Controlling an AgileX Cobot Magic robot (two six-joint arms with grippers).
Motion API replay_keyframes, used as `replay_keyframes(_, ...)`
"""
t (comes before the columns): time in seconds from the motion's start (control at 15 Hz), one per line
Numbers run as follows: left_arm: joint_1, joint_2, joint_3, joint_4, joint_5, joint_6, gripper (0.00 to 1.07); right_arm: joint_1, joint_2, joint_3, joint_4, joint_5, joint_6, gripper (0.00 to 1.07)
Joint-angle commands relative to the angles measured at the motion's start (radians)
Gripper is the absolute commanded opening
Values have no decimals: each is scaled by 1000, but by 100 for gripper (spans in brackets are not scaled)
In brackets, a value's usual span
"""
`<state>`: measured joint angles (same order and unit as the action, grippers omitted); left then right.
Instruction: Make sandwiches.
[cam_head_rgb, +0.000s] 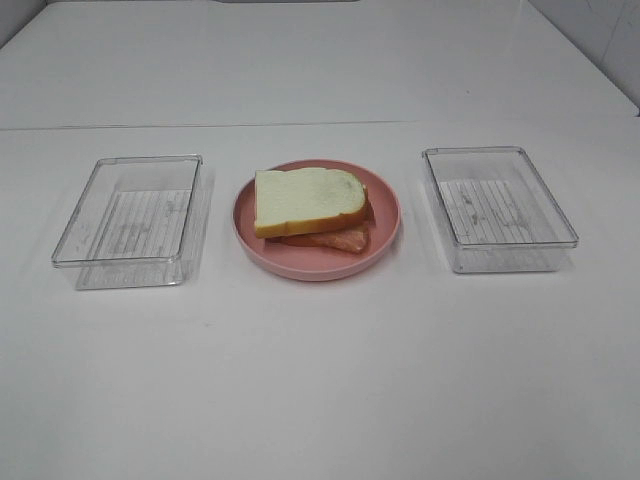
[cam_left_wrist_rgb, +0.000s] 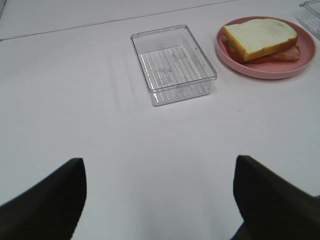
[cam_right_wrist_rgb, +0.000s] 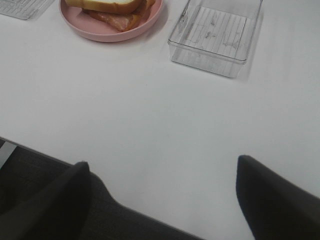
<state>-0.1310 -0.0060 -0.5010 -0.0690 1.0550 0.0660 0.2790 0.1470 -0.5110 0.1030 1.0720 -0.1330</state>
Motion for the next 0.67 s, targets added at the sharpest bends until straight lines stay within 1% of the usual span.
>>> replay_keyframes(0.07, 2, -19, 2, -9, -9, 1, 77, 0, -9, 4, 3, -8, -6, 75)
replay_keyframes(0.13, 2, -19, 2, -9, -9, 1, 77, -9, -9, 4, 3, -8, -6, 75)
replay_keyframes(0.27, 3, -19, 2, -9, -9, 1, 76, -67, -12, 4, 11, -8, -6, 75)
replay_keyframes(0.4, 41, -19, 2, -8, -10, 1, 76, -181, -44, 4, 18, -8, -6, 75)
replay_keyframes(0.53, 80, -22, 2, -8, -10, 1, 76, -268, -100, 4, 19, -8, -6, 75)
replay_keyframes(0.67, 83, -23, 2, -8, -10, 1, 76, -290, -171, 4, 28, -8, -6, 75)
